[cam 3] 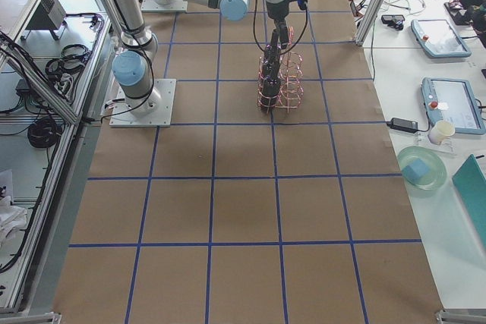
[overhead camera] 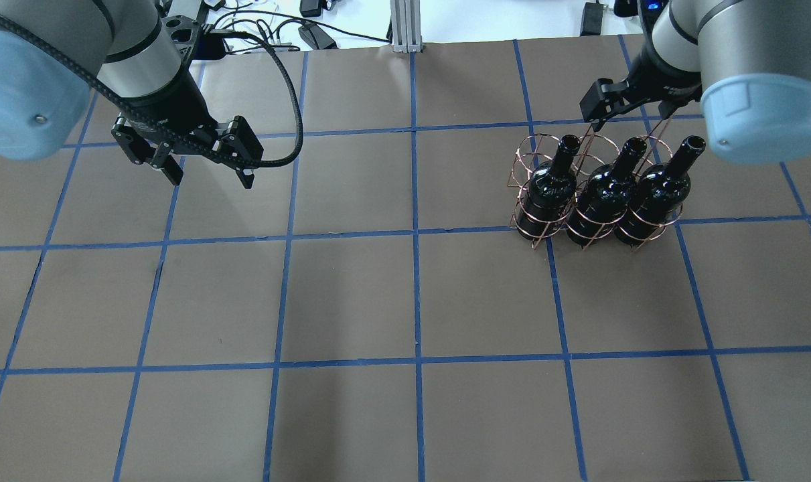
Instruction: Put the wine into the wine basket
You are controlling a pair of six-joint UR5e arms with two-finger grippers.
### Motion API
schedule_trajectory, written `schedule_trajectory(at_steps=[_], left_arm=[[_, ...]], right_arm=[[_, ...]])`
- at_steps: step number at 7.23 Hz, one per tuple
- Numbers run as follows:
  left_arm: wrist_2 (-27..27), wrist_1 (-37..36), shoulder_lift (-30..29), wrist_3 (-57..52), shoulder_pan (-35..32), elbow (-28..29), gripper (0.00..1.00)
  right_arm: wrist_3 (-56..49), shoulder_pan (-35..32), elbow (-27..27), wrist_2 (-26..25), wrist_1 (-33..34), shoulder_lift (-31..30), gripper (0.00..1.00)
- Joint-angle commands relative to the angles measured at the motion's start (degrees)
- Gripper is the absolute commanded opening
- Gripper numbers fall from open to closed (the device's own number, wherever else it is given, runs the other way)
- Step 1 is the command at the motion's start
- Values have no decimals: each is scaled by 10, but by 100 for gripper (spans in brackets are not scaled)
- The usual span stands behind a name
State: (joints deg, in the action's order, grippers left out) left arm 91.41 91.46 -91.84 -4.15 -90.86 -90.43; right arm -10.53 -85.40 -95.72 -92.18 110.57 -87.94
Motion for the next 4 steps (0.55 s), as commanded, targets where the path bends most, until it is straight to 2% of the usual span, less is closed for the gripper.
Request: schedule_trajectory(at_steps=[1, 2, 3, 4], left_arm=[[0, -2, 1, 0, 1, 0, 100], [0, -8, 3, 2, 1, 1, 100], [-1, -48, 3, -1, 1, 1, 100], [-1, -63, 3, 7, 1, 1, 100]], right_arm=[[60, -19, 62, 6, -140, -38, 100], [99, -56, 64, -2, -165, -49, 100], [158, -94, 66, -5, -199, -59, 100], [155, -99, 67, -55, -206, -63, 100]])
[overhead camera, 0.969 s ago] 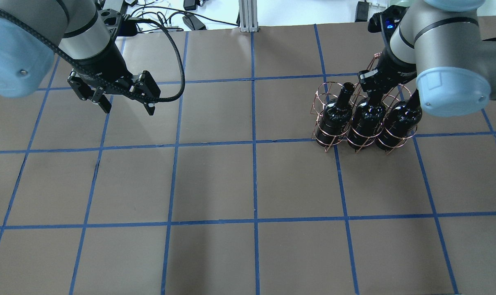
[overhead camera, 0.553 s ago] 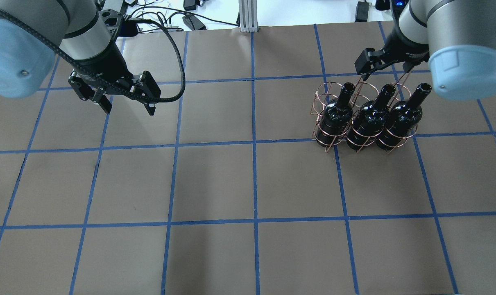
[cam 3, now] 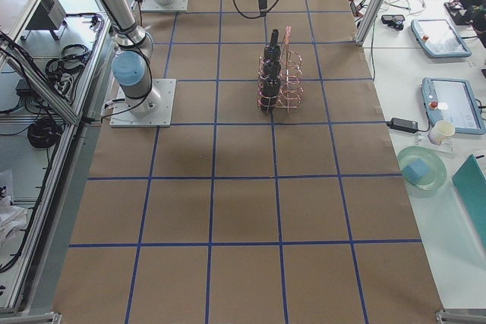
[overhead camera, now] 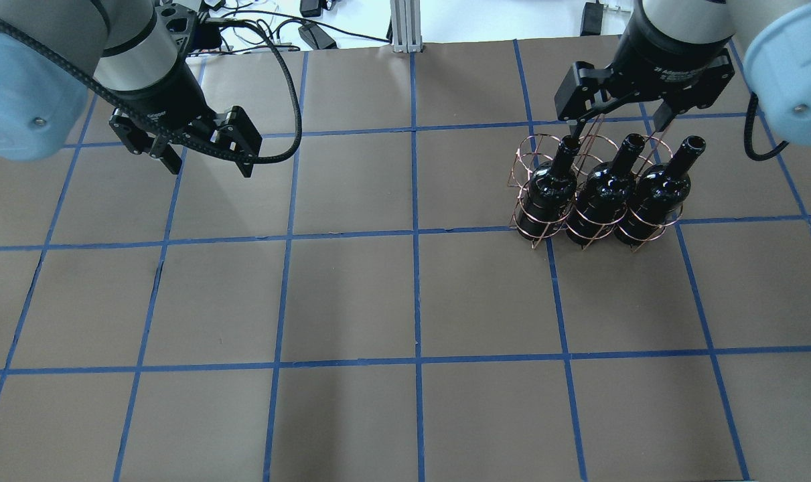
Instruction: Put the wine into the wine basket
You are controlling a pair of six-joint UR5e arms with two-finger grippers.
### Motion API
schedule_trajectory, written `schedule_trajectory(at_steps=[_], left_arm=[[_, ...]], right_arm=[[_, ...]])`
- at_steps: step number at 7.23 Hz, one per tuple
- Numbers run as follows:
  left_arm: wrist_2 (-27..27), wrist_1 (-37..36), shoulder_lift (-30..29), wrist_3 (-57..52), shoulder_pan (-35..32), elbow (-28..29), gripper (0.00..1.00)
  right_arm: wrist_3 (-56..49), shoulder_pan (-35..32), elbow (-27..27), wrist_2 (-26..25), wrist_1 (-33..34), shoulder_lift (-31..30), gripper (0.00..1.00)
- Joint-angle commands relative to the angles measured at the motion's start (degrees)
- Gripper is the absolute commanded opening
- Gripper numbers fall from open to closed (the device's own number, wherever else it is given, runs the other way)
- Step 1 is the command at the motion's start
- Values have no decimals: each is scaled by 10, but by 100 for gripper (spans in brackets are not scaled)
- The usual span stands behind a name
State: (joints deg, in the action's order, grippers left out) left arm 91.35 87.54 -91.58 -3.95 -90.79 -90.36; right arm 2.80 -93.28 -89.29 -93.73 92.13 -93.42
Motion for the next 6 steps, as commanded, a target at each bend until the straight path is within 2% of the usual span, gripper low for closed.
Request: schedule_trajectory(at_steps=[1, 2, 6], left_arm=[[-1, -36, 3, 5, 0, 0, 100], [-1, -37, 3, 5, 0, 0, 100], [0, -35, 1, 3, 0, -2, 100]], right_arm=[[9, -17, 2, -30, -21, -3, 100], [11, -15, 2, 6, -24, 0, 100], [3, 23, 2, 22, -42, -1, 100]])
